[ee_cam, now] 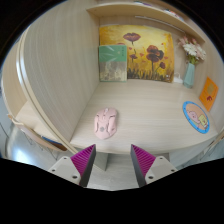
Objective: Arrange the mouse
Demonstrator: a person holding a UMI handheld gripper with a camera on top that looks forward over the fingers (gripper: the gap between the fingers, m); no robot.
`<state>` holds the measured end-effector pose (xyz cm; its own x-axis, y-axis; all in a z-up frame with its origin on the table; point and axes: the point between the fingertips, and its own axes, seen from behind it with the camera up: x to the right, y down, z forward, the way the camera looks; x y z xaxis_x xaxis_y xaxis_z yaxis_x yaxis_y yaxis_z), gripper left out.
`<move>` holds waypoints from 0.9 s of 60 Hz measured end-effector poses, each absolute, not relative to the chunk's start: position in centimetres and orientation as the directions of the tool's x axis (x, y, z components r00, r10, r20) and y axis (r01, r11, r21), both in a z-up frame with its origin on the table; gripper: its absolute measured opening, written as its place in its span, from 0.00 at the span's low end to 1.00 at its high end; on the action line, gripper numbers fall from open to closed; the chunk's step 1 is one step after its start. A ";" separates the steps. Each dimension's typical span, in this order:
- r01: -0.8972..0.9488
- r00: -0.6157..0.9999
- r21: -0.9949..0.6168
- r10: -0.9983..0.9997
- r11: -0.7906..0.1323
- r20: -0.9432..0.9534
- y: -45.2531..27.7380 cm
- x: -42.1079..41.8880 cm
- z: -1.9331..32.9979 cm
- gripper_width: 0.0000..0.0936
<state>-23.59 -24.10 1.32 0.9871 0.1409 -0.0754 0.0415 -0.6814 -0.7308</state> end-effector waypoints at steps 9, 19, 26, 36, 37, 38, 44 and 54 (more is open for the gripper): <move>0.050 0.984 -0.747 0.160 -0.663 -0.076 -19.3 -26.6 0.8 0.73; 0.070 0.989 -0.743 0.144 -0.666 -0.036 -14.8 -27.5 -0.2 0.73; 0.073 0.988 -0.728 0.149 -0.682 -0.040 -12.9 -28.3 -1.4 0.73; 0.081 0.991 -0.729 0.131 -0.679 -0.012 -12.4 -27.6 -1.6 0.58; 0.081 0.991 -0.730 0.132 -0.678 -0.012 -12.4 -27.6 -1.6 0.57; 0.080 0.992 -0.731 0.127 -0.677 -0.009 -12.2 -27.6 -1.7 0.55; 0.064 0.993 -0.736 0.120 -0.674 -0.023 -12.2 -27.5 -1.7 0.47; 0.102 0.986 -0.697 0.164 -0.710 -0.023 -12.3 -27.4 -1.9 0.38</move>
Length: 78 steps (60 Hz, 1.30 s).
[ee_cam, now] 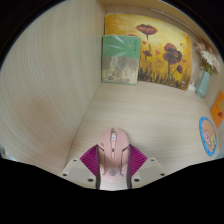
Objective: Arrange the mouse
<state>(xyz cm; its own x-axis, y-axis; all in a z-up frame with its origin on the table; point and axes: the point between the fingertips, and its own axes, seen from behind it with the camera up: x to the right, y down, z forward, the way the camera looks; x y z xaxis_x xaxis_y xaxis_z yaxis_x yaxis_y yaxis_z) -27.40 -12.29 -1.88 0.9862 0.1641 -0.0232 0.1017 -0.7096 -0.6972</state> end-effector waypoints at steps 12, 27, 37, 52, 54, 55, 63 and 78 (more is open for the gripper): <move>0.133 0.982 -0.746 0.188 -0.653 0.011 -9.7 -23.3 6.4 0.38; 0.141 0.989 -0.900 0.108 -0.413 0.105 -3.6 -8.8 25.1 0.38; 0.152 0.987 -0.914 0.016 -0.377 0.158 -2.8 4.4 28.9 0.37; 0.101 0.991 -0.829 -0.019 -0.550 0.133 -3.1 16.2 16.8 0.37; 0.088 0.993 -0.812 -0.009 -0.577 0.114 -3.2 17.0 14.3 0.37; 0.082 0.994 -0.802 -0.008 -0.592 0.108 -3.4 17.2 13.2 0.38; 0.061 0.997 -0.708 0.016 -0.703 0.070 -5.4 17.9 4.6 0.37; 0.055 0.998 -0.651 0.039 -0.757 0.039 -7.8 17.1 -1.1 0.39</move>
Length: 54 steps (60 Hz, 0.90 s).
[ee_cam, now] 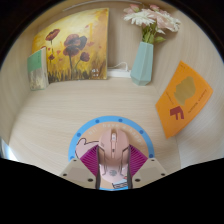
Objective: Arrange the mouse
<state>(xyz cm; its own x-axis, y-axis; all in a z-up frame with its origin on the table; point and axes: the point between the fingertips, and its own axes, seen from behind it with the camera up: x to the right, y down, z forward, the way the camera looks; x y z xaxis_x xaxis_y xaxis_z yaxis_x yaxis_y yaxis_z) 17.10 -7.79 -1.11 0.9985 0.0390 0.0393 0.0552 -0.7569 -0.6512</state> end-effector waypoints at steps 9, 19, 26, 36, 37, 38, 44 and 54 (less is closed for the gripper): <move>0.061 0.998 -0.649 0.041 -0.758 0.046 -7.8 17.2 -1.3 0.50; 0.069 0.996 -0.586 0.024 -0.807 0.084 -8.8 18.1 -0.9 0.73; 0.069 0.998 -0.639 0.043 -0.766 0.056 -7.9 16.0 3.6 0.73; 0.048 0.999 -0.720 0.027 -0.692 0.040 -7.1 12.4 11.9 0.73; 0.041 0.999 -0.731 0.021 -0.681 0.036 -7.1 11.9 12.7 0.73; 0.033 0.999 -0.740 0.015 -0.672 0.031 -7.1 11.5 13.6 0.73; 0.005 1.000 -0.778 0.014 -0.628 -0.004 -7.8 8.2 18.1 0.73; -0.006 0.999 -0.812 0.026 -0.584 -0.026 -10.4 3.3 22.3 0.73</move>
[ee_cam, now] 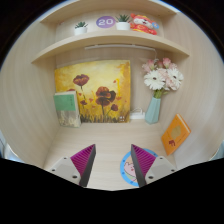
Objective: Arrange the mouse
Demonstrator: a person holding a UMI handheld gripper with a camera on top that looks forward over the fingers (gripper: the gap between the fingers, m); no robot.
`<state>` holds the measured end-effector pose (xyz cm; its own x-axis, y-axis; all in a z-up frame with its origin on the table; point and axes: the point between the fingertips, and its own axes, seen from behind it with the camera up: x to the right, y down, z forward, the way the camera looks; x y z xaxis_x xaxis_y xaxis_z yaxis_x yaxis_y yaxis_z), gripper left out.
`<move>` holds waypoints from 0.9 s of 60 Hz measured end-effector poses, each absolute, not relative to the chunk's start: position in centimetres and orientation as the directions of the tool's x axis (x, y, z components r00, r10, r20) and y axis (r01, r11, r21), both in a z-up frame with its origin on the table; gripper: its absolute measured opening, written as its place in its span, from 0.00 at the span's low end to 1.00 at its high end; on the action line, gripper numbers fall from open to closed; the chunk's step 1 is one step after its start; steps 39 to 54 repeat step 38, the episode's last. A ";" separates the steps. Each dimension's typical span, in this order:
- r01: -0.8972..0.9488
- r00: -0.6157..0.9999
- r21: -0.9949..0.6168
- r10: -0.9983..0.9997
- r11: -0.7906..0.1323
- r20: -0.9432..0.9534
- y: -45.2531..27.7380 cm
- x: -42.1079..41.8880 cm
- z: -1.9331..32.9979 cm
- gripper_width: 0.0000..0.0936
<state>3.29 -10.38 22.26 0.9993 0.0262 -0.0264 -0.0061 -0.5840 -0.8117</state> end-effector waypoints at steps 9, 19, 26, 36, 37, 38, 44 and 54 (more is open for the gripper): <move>0.003 0.998 -0.825 0.052 -0.566 -0.032 -13.0 -0.6 23.3 0.73; 0.038 0.998 -0.811 0.062 -0.584 0.002 -16.0 -3.0 22.6 0.73; 0.041 0.998 -0.804 0.064 -0.593 0.004 -17.4 -4.1 22.1 0.73; 0.058 0.997 -0.805 0.078 -0.591 0.015 -18.7 -5.8 21.7 0.73; 0.060 0.997 -0.804 0.080 -0.592 0.015 -18.8 -5.9 21.7 0.73; 0.062 0.996 -0.804 0.083 -0.592 0.015 -18.9 -6.1 21.7 0.73; 0.062 0.996 -0.804 0.083 -0.592 0.015 -18.9 -6.1 21.7 0.73; 0.062 0.996 -0.804 0.083 -0.592 0.015 -18.9 -6.1 21.7 0.73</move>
